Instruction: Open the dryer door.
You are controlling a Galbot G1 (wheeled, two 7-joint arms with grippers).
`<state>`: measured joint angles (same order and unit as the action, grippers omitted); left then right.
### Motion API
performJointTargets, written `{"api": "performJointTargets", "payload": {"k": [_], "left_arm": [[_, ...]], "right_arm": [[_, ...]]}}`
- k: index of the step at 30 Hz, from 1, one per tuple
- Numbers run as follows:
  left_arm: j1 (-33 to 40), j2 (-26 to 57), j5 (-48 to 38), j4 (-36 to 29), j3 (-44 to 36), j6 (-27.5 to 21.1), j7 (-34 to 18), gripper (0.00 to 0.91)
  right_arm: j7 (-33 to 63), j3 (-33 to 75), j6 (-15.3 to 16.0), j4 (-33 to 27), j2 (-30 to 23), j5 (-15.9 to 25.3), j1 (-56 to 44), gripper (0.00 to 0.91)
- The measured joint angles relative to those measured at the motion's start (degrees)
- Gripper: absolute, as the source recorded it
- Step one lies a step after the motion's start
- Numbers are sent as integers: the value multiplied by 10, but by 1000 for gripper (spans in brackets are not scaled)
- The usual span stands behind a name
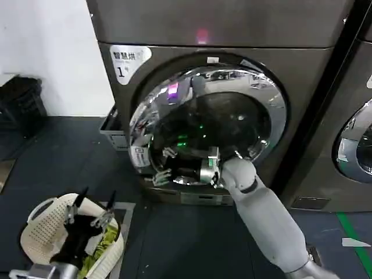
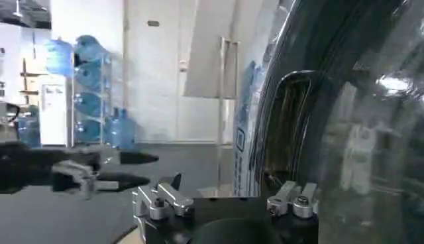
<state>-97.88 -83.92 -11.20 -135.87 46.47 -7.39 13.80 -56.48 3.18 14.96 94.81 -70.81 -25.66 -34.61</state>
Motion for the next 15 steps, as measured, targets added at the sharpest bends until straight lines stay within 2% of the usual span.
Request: {"api": "performJointTargets", "payload": {"k": [4,11,15], "left_arm": [[25,19,-66,9,31,-4,27,907],[65,67,-147,36,66,-21,42,907],[85,98,-207,51,67,-33,41,907]], "right_arm": [[-28,2,-9,3,10,-3,-5,907],[-100,4,-36,0,31,-10,-11,907],[-144,8,-36,-3,43,-8,-14,907]]}}
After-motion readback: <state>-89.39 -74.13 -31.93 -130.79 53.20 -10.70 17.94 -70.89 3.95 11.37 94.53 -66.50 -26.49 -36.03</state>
